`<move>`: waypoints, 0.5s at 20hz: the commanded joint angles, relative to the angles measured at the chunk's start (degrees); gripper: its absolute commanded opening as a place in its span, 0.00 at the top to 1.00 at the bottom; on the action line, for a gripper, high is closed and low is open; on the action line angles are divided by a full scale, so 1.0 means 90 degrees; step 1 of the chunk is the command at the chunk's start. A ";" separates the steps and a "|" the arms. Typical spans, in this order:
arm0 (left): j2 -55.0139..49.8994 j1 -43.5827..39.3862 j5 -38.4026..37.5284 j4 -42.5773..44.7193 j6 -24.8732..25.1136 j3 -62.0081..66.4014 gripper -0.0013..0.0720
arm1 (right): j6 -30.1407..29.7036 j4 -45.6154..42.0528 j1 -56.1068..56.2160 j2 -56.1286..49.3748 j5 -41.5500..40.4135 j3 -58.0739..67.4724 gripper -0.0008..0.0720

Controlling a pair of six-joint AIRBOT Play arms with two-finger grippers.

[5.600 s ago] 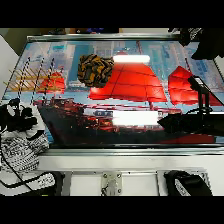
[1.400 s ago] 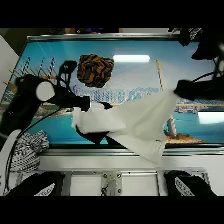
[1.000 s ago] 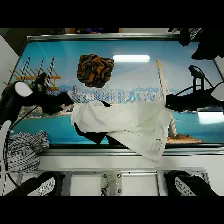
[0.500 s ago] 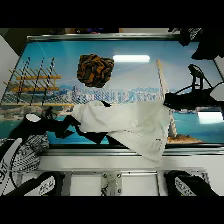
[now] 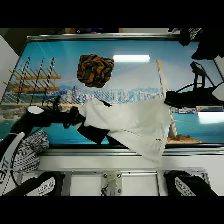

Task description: Fold the clothes and pants, and hang the long-sleeved shirts on hangers.

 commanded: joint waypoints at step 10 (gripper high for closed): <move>0.4352 0.1564 0.0029 0.0143 -0.0748 0.4821 0.96 | 0.0029 -0.0748 -0.0233 0.1219 -0.0857 0.4765 0.96</move>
